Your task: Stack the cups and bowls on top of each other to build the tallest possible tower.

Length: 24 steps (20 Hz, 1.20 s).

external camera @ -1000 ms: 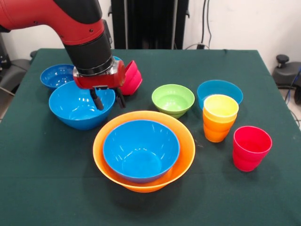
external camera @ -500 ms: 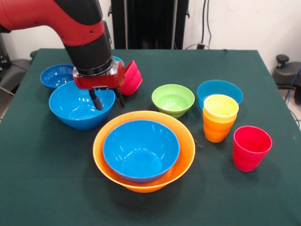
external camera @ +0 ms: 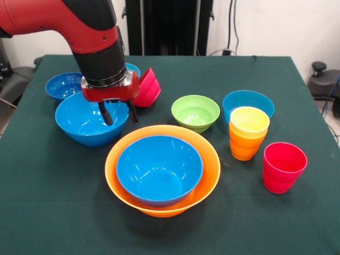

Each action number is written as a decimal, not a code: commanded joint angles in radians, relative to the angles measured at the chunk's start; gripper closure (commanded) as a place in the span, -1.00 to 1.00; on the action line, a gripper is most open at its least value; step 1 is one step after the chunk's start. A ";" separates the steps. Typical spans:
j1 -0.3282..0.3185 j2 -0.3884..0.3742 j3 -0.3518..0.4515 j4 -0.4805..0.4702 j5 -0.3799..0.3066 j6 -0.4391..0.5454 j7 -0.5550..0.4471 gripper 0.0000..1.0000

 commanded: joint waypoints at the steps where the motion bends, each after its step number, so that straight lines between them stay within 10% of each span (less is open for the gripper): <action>1: 0.009 0.053 -0.046 0.023 -0.087 0.015 -0.270 -1.00; 24: 0.016 0.087 -0.098 0.014 -0.195 0.005 -0.288 -1.00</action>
